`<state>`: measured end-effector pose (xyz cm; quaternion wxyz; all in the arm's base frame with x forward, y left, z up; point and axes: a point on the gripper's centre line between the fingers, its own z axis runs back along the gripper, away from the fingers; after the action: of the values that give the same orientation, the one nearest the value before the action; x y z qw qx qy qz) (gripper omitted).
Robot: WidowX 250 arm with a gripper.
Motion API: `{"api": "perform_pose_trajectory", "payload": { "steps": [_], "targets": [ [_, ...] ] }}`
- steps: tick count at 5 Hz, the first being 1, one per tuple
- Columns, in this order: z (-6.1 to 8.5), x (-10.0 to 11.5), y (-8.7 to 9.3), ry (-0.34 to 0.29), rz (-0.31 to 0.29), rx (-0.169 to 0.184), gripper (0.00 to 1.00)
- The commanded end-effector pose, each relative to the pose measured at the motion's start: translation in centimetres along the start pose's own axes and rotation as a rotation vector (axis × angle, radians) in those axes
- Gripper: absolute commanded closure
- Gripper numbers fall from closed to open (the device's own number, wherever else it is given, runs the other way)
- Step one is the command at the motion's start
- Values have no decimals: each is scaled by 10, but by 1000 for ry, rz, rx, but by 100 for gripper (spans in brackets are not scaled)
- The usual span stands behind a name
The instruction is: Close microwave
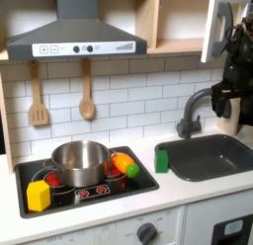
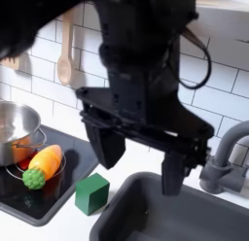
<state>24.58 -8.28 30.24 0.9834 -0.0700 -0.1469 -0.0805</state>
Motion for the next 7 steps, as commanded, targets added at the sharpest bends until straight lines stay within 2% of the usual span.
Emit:
{"api": "perform_pose_trajectory", "payload": {
  "steps": [1, 3, 7],
  "targets": [
    [0, 15, 12, -9, 36, 2, 0],
    [1, 35, 27, -25, 85, 1, 0],
    [2, 84, 50, -57, 138, -5, 0]
  ]
}}
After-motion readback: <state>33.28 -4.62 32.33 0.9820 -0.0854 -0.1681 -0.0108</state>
